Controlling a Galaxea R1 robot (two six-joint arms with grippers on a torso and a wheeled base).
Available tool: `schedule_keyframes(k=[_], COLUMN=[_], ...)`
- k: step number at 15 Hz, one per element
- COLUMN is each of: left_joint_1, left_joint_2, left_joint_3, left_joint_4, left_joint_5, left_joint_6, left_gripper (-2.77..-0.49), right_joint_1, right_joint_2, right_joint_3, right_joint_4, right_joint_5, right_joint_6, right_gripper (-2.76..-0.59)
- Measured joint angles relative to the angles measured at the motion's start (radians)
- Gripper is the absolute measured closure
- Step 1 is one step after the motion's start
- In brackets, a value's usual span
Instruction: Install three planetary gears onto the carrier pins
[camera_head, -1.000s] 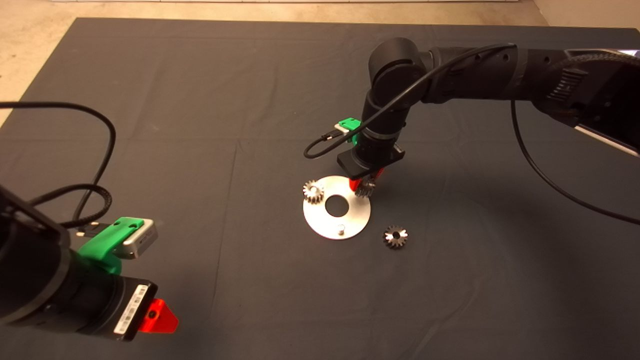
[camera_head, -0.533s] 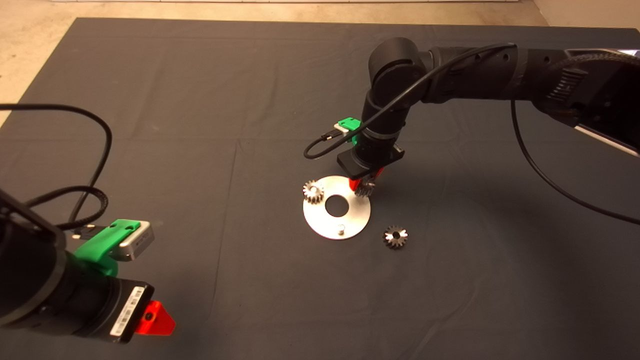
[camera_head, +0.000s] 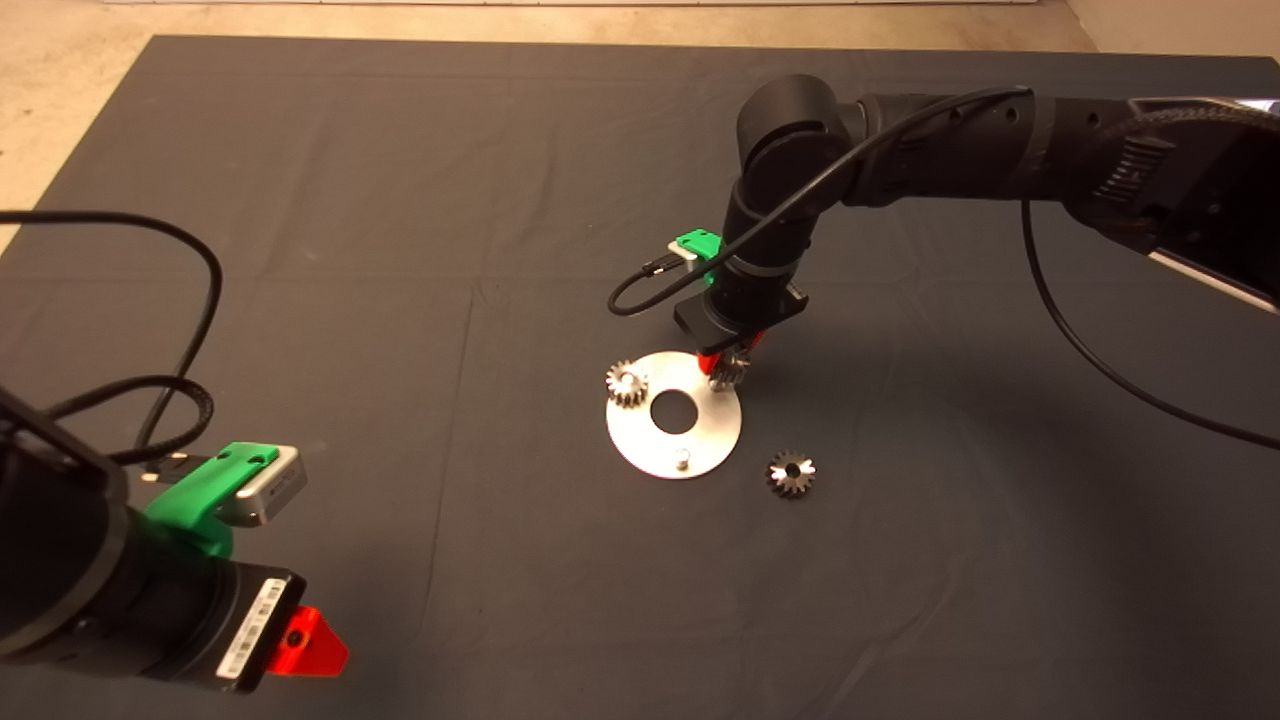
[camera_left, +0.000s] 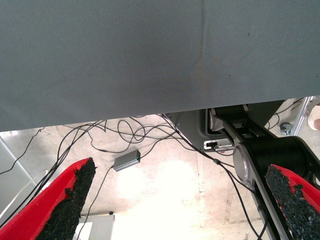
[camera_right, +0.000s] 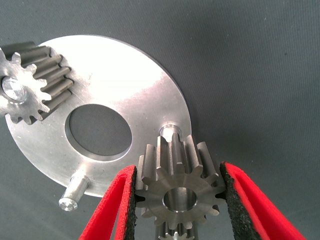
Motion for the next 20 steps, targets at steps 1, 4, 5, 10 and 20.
schedule_keyframes(k=[1, 4, 5, 10, 20], left_joint_1=[0.0, 0.0, 0.0, 0.0, 0.0], left_joint_2=[0.0, 0.0, 0.0, -0.002, -0.002], left_joint_3=[0.0, 0.0, 0.0, 0.0, 0.0], left_joint_4=[0.0, 0.0, 0.0, 0.0, -0.001], left_joint_5=[0.0, 0.0, 0.0, 0.0, 0.0], left_joint_6=[0.0, 0.0, 0.0, 0.0, 0.0], left_gripper=[-2.47, -2.47, -2.47, -2.47, -2.47], right_joint_1=[0.0, -0.01, -0.019, -0.024, -0.03], right_joint_2=[0.0, 0.0, 0.0, 0.003, 0.003], right_joint_3=[0.0, 0.0, 0.0, 0.005, 0.044], right_joint_4=[-0.01, -0.031, -0.033, -0.042, -0.104], right_joint_5=[0.0, 0.0, 0.0, -0.001, -0.012], right_joint_6=[0.0, -0.001, -0.001, -0.002, -0.002], right_gripper=[-1.04, -1.05, -1.04, -1.04, -1.04])
